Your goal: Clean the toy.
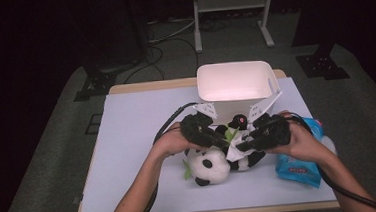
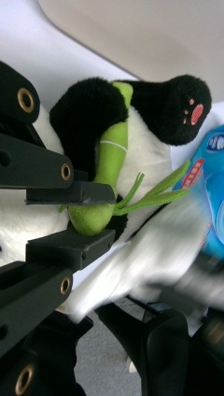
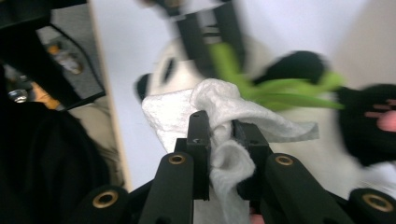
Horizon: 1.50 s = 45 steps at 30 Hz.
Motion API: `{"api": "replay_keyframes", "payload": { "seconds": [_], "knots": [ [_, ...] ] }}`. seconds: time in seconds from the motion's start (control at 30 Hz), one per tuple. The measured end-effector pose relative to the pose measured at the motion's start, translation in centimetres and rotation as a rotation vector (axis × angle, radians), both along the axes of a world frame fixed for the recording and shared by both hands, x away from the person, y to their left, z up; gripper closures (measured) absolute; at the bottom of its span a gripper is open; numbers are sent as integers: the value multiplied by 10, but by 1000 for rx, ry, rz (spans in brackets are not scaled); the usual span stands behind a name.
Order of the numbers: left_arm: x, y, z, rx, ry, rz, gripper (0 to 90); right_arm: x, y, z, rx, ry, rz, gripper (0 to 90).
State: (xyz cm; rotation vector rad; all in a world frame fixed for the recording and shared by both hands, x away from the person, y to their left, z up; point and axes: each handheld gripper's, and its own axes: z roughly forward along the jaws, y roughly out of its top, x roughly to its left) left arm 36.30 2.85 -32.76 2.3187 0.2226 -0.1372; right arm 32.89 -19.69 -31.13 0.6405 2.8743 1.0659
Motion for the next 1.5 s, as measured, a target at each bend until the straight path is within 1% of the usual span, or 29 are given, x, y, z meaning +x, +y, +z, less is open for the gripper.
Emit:
{"api": "replay_keyframes", "payload": {
  "seconds": [0.03,0.07,0.17,0.27,0.3,0.4,0.53,0.6,0.67,0.77,0.8,0.87,0.9,0.97,1.0,1.03,1.1,1.2,1.27,1.3,1.33,1.4,1.43,1.5],
  "knots": [
    [-1,0,0,2,0,-6,761,4,-2,0,-16,-8,-13,779],
    [-1,1,0,1,1,-7,761,8,-4,-1,-28,1,-37,779],
    [-2,2,-1,1,-5,-14,761,19,-11,-8,-69,16,-71,779],
    [-2,4,-1,-4,-7,-14,764,24,-13,-20,-93,57,-87,779],
    [-2,4,-1,-6,-8,-13,765,24,-14,-24,-88,75,-86,780],
    [-2,5,1,-9,-22,-8,770,22,-15,-27,-79,92,-80,782],
    [-4,5,6,-10,-41,-8,774,17,-14,-27,-80,118,-49,784],
    [-6,5,8,-7,-44,-15,774,13,-11,-28,-83,128,-26,784],
    [-8,5,8,-4,-46,-19,774,9,-8,-29,-90,126,-1,784],
    [-10,8,8,-3,-44,-24,773,3,-4,-30,-78,150,20,783],
    [-11,8,6,-2,-42,-25,772,2,-4,-31,-78,140,22,783],
    [-13,9,3,6,-37,-29,759,3,-5,-30,-73,138,16,784],
    [-14,10,2,7,-35,-25,747,3,-5,-30,-68,126,15,784],
    [-16,14,-2,12,-28,-27,678,4,-7,-28,-63,119,7,784],
    [-16,15,-3,9,-32,-20,649,5,-7,-27,-51,107,0,785],
    [-17,18,-3,11,-39,-11,629,6,-7,-26,-48,106,-2,784],
    [-17,24,-5,16,-43,1,574,9,-6,-23,-49,90,-8,784],
    [-20,37,-9,-4,-43,20,529,12,-2,-15,-33,68,-11,784],
    [-21,46,-10,-11,-52,34,501,15,2,-12,-23,56,-13,784],
    [-21,50,-11,-15,-52,50,494,17,4,-12,-29,50,-18,784],
    [-22,54,-13,-17,-56,64,484,19,7,-13,-36,57,-21,784],
    [-22,61,-17,-11,-53,80,476,21,13,-18,-73,64,-20,783],
    [-23,64,-20,1,-54,94,474,22,15,-20,-76,64,-13,784],
    [-22,68,-26,9,-46,110,471,22,20,-19,-63,66,-2,784]
  ]
}}
